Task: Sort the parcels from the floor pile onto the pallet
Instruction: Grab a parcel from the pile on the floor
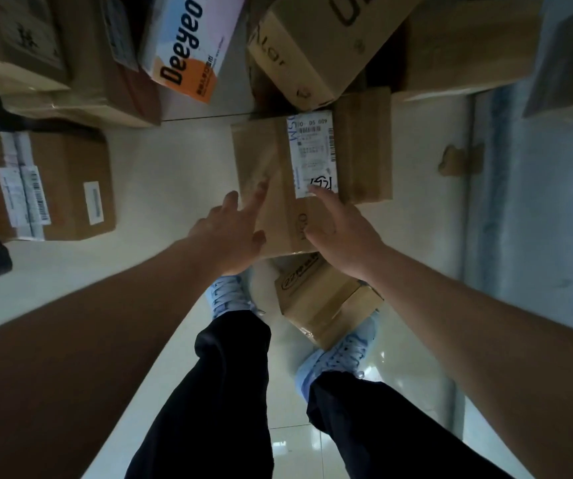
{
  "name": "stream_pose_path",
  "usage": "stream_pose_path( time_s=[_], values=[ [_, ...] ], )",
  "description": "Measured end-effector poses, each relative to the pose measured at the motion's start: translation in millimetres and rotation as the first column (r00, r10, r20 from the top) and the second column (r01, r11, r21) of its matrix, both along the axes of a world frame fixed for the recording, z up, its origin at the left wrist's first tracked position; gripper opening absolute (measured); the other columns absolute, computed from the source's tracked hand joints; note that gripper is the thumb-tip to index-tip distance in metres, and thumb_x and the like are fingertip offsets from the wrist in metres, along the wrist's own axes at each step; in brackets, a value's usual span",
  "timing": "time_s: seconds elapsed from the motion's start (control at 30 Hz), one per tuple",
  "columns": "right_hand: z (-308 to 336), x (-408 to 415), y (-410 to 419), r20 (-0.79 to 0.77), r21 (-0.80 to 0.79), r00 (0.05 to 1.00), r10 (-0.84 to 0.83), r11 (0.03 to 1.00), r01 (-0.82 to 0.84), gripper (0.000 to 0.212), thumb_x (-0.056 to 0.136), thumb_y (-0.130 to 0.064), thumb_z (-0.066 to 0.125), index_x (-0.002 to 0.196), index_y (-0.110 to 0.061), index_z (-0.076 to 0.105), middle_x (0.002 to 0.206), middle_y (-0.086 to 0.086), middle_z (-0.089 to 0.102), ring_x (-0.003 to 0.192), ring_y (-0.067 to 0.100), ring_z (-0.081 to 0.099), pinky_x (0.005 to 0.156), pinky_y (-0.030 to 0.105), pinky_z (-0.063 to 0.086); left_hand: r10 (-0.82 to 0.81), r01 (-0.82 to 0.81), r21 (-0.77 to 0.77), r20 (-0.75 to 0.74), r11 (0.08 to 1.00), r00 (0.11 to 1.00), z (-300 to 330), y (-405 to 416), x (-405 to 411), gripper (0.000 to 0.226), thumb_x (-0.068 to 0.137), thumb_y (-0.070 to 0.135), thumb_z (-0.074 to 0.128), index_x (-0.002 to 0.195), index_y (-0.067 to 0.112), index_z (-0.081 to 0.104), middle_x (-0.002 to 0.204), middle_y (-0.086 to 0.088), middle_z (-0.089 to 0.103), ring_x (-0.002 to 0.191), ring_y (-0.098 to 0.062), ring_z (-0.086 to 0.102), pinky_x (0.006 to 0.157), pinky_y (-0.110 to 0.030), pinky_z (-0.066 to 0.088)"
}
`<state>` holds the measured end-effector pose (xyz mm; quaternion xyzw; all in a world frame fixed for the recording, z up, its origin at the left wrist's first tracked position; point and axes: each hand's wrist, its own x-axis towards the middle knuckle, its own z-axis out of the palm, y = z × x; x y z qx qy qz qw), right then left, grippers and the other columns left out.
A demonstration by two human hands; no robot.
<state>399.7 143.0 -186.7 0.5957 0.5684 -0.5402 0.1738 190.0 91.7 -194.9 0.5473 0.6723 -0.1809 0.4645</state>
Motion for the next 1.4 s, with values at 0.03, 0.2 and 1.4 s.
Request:
stream_pose_path(
  time_s=[0.03, 0.2, 1.4],
  values=[
    [-2, -2, -2, -0.024, 0.006, 0.999, -0.03, 1.0, 0.03, 0.068, 0.103, -0.041, 0.057, 0.159, -0.056, 0.021, 0.159, 0.005, 0.035, 0.135, 0.027, 0.047, 0.097, 0.031, 0.037, 0.043, -0.043, -0.004, 0.036, 0.999, 0.998, -3, -2, 0, 0.096, 0.101, 0.039, 0.056, 0.154, 0.05, -0.024, 0.165, -0.015, 0.016, 0.134, -0.046, 0.048, 0.103, -0.057, 0.047],
    [5, -13, -10, -0.089, 0.037, 0.989, -0.117, 0.992, 0.121, 0.074, 0.101, -0.028, 0.062, 0.161, -0.051, 0.024, 0.154, 0.004, 0.038, 0.14, 0.024, 0.044, 0.117, 0.043, 0.042, 0.207, -0.212, 0.03, 0.116, 0.977, 0.971, -5, -7, -2, 0.108, 0.094, 0.029, 0.071, 0.159, 0.046, -0.013, 0.158, -0.012, 0.016, 0.115, -0.039, 0.058, 0.087, -0.039, 0.05],
    [712, -49, -10, -0.262, 0.687, 0.93, 0.256, 0.726, -0.006, 0.11, 0.081, -0.032, 0.09, 0.166, -0.026, 0.02, 0.161, 0.008, 0.039, 0.149, 0.028, 0.038, 0.123, 0.052, 0.034, 0.261, -0.173, 0.686, -0.026, 0.707, 0.965, 739, -28, -44, 0.124, 0.071, 0.036, 0.093, 0.163, 0.029, 0.01, 0.166, -0.009, -0.007, 0.141, -0.046, 0.04, 0.114, -0.046, 0.043]
  ],
)
